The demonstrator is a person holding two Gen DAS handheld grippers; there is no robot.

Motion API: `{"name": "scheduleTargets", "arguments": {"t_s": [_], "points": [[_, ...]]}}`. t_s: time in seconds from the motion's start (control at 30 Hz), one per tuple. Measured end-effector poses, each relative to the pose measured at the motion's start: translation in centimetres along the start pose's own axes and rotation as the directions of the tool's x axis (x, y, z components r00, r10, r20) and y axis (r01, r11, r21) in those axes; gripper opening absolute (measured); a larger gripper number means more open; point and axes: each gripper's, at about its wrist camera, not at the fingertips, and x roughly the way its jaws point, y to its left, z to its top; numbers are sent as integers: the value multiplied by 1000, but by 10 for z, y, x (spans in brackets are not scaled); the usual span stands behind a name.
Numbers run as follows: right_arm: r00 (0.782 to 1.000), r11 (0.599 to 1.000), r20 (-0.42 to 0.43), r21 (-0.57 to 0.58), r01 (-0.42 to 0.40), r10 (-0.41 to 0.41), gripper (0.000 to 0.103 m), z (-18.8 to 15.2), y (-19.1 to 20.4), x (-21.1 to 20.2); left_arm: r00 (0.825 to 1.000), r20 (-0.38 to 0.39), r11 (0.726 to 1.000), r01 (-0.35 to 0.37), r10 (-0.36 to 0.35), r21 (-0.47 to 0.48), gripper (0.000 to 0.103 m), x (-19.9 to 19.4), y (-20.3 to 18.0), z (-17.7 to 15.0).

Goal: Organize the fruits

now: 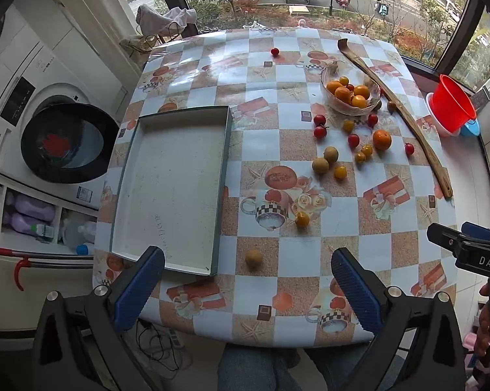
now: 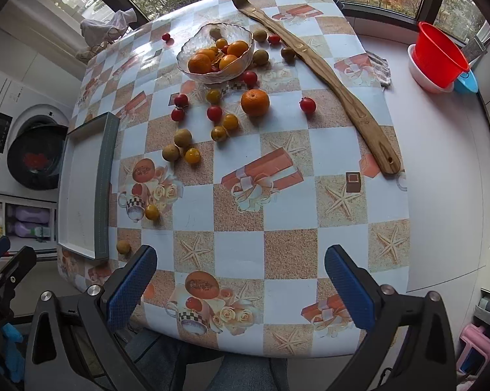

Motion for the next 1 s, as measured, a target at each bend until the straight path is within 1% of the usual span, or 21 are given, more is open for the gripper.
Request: {"name": "scheduleTargets", "arguments": {"t_s": [0.07, 0.13, 0.27, 0.33, 0.37, 0.4, 0.47, 0.53, 0.67, 0.7, 0.73, 0.8, 0.9, 1.0], "points": [[1000, 1000, -1, 11, -2, 2, 103, -3, -4, 0, 1000, -20, 1000, 15, -15, -11, 103, 8, 1, -2], [1000, 1000, 14, 23, -9, 9, 103, -5, -7, 1, 999, -29, 1000, 24, -24, -4, 103, 18, -2, -3], [1000, 999, 25, 45, -5, 4, 103, -5, -11, 14, 998, -50, 998, 30, -27, 55, 103, 42, -12, 1], [1000, 997, 3, 71, 15, -15, 103, -6, -13, 15, 997, -70, 998, 28, -23, 59, 103, 49, -16, 2], [1000, 997, 2, 75, 1, -1, 103, -7, -13, 13, 997, -66, 998, 42, -39, 53, 103, 50, -16, 2], [1000, 998, 0, 61, -2, 2, 103, -7, -11, 12, 997, -63, 997, 58, -55, 46, 103, 52, -16, 2], [999, 999, 0, 15, 38, -38, 103, -6, -6, 12, 995, -69, 996, 75, -72, 49, 103, 59, -18, 1], [999, 999, 4, 13, 50, -50, 103, -5, -6, 17, 994, -78, 994, 81, -76, 69, 103, 71, -22, 0], [998, 998, 19, 31, 57, -58, 103, 1, -7, 39, 994, -53, 984, 101, -94, 146, 103, 99, -32, 1], [997, 996, 19, 43, 76, -77, 103, 2, -8, 44, 994, -63, 982, 96, -86, 166, 103, 108, -35, 1], [997, 995, 14, 64, 78, -79, 103, 4, -9, 48, 994, -78, 980, 92, -79, 179, 103, 116, -38, 1], [999, 995, 11, 88, 41, -42, 103, 9, -10, 57, 993, -72, 979, 100, -88, 180, 103, 125, -40, 3], [997, 996, 33, 65, 67, -69, 103, 22, -4, 70, 994, -44, 980, 109, -103, 167, 103, 140, -43, 4], [997, 995, 52, 82, 58, -62, 103, 39, -1, 87, 996, -19, 981, 88, -86, 174, 103, 156, -49, 5]]}}
